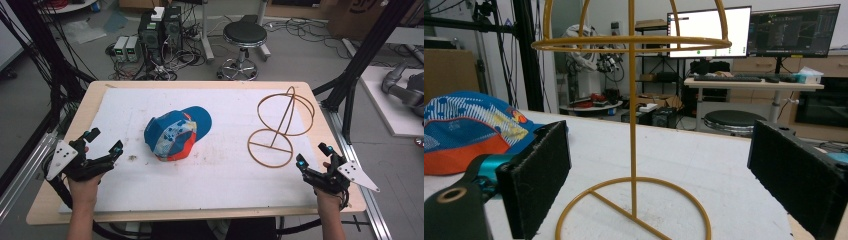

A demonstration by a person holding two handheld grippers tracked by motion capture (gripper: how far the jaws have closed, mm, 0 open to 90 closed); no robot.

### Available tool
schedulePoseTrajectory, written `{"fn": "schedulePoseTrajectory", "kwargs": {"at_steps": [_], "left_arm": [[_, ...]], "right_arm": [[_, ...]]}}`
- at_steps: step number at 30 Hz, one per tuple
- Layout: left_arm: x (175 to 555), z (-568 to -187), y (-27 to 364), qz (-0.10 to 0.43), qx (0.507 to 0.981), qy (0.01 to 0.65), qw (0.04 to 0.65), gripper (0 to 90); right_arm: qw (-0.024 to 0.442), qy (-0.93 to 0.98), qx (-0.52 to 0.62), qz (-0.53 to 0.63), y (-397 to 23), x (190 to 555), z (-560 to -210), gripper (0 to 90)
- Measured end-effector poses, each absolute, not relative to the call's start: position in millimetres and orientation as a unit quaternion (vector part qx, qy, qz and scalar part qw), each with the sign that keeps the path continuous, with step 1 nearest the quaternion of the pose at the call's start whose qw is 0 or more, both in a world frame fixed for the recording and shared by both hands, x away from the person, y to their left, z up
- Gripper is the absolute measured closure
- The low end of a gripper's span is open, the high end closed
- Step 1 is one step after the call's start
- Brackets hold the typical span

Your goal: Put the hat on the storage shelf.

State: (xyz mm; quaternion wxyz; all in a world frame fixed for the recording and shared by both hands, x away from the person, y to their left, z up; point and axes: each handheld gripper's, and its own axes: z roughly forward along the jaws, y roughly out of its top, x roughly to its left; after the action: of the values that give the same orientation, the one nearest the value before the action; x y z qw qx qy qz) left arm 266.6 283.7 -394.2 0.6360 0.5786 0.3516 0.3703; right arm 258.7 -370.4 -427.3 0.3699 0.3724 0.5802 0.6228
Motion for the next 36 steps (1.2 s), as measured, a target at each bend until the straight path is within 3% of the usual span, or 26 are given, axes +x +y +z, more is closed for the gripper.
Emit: {"fn": "schedulePoseTrajectory", "kwargs": {"at_steps": [14, 36], "left_arm": [[301.9, -376.3, 236.3, 0.339, 0.652, 0.318, 0.599, 12.3], [350.9, -380.2, 181.8, 0.280, 0.720, 0.308, 0.555, 14.0]], "right_arm": [[0.374, 0.573, 0.377, 0.624, -372.8, 255.9, -423.8, 10.0], [0.375, 0.564, 0.379, 0.630, -377.6, 256.3, -423.1, 10.0]]}}
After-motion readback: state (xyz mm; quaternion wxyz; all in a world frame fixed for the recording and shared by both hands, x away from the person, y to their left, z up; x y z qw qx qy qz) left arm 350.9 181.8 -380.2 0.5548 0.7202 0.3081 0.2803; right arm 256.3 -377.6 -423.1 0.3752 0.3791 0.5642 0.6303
